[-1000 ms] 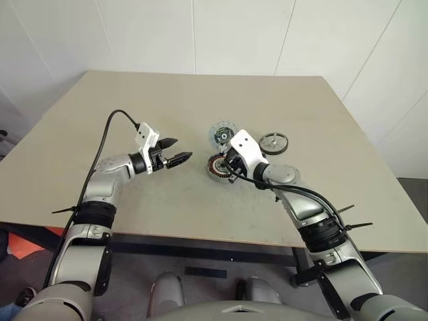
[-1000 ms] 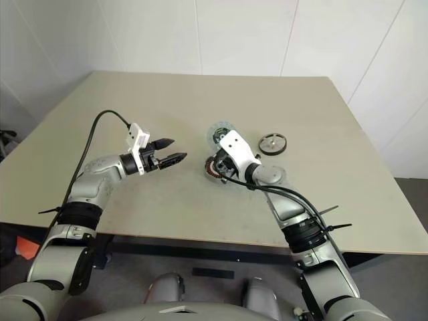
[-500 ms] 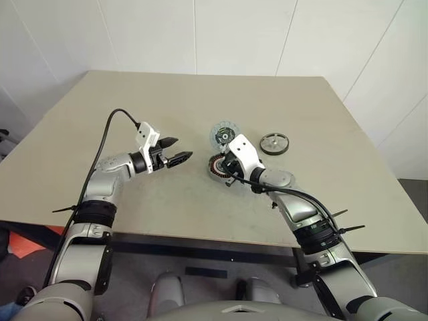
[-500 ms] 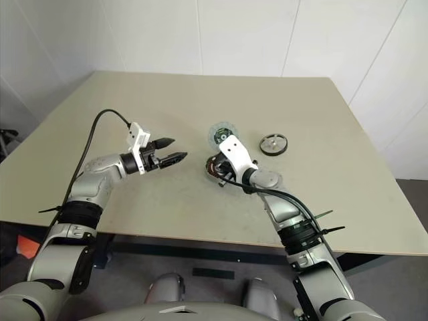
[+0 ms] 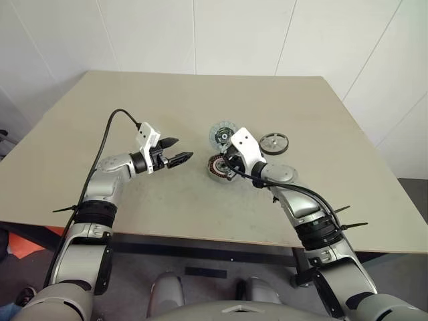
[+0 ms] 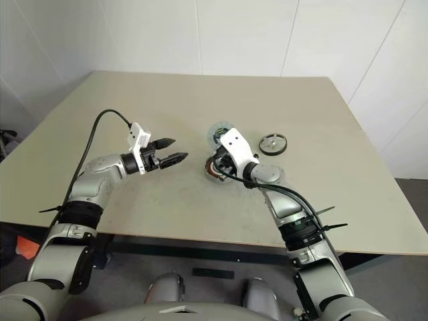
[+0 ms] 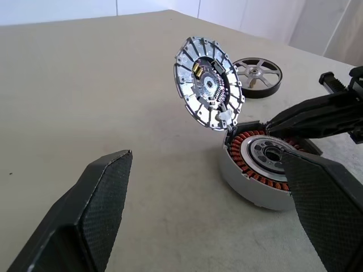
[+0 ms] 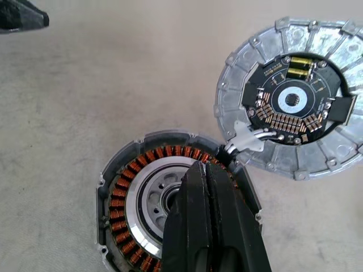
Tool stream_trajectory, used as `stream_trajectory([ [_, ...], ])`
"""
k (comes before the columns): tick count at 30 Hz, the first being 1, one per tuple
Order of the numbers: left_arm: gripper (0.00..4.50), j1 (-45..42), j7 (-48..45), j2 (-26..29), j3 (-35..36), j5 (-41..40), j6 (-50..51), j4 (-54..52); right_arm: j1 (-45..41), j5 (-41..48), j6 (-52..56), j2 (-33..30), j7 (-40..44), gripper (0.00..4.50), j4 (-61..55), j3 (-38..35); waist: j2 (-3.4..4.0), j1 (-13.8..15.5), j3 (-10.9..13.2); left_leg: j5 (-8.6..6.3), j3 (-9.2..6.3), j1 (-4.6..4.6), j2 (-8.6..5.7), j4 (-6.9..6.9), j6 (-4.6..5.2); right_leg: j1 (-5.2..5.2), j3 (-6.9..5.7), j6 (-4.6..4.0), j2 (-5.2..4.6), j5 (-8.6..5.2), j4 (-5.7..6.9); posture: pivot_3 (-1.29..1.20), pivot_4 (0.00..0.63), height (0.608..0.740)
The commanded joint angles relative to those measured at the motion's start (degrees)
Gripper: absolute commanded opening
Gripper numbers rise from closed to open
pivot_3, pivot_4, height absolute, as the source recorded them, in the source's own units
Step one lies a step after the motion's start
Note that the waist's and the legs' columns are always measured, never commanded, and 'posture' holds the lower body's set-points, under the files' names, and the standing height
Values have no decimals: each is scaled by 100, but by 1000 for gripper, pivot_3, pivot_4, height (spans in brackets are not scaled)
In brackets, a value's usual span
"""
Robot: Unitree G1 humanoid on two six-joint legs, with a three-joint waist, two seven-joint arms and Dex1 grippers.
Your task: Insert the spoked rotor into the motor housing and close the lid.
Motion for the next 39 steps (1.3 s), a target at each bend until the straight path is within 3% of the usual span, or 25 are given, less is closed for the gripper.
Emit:
stream_trajectory([
  [1, 4429, -111, -7, 36, 34, -28, -35, -177, -129, 49, -226, 82, -34, 12, 377, -135, 0, -1, 0, 0, 0, 0, 0, 0, 0, 0, 0, 1, 0, 0, 0, 0, 0, 740],
  [7, 4429, -84, 20, 49, 46, -34, -6, -226, -50, -5, -472, 152, -33, 12, 988, -107, 0, -3, 0, 0, 0, 2, 0, 1, 0, 2, 0, 1, 0, -1, 0, 0, 0, 740],
  [22, 4429, -119, 13, 10, 33, -26, -38, -162, -343, 108, -151, 56, 28, 12, -165, -320, 0, -2, 0, 0, 0, -2, 0, -1, 0, -2, 0, -2, 0, 1, 0, 0, 0, 740],
  [31, 4429, -47, 33, 52, 52, -42, -12, -264, 152, -92, -349, 229, -125, 12, 887, -121, 1, -2, -2, 0, 2, -3, -3, 0, 1, -2, 1, -3, -2, 1, -2, 0, 0, 740],
  [39, 4429, -87, 22, 24, 23, -22, -40, -189, -94, 190, -226, 102, -64, 12, 82, -479, -1, 4, -2, 1, 0, 7, -2, 1, -2, 9, 1, 26, -1, -16, 0, 0, 0, 740],
])
